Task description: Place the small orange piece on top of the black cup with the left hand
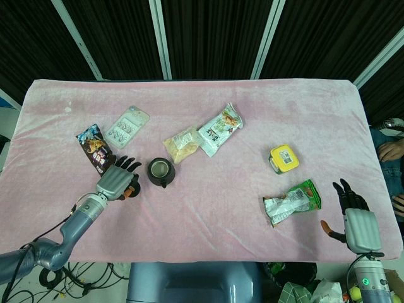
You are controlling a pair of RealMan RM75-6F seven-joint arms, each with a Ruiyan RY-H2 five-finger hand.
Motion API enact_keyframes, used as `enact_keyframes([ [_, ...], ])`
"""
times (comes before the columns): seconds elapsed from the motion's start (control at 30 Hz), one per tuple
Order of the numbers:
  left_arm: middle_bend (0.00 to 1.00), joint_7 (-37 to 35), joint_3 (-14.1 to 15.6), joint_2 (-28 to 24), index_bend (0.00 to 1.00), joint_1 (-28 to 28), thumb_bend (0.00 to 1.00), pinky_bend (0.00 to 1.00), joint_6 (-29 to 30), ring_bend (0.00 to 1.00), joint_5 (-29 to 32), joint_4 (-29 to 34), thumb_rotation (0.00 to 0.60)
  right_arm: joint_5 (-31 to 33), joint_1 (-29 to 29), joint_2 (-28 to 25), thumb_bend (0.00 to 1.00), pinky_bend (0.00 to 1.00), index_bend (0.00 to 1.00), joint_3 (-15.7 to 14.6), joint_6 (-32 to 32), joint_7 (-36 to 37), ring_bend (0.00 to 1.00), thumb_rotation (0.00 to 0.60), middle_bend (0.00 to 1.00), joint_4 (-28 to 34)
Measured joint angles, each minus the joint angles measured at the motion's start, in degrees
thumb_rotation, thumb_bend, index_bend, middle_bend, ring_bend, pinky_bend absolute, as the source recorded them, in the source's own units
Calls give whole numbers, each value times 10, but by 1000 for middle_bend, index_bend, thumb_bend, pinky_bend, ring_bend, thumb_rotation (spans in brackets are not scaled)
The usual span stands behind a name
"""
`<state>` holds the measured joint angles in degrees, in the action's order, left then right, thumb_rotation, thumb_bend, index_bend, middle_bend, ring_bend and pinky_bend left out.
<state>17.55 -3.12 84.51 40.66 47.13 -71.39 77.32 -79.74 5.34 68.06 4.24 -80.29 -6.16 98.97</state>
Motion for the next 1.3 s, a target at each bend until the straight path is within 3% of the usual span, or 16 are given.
enact_keyframes([
  [1.0,117,24,1,0,566,-1,405,0,12,0,14,10,600,-8,2,1,169,158,53,-3,0,-2,136,600,10,-3],
  [1.3,117,13,-19,-17,568,-1,404,0,45,0,5,42,600,-9,2,-2,169,158,53,-5,1,2,136,600,10,-3],
])
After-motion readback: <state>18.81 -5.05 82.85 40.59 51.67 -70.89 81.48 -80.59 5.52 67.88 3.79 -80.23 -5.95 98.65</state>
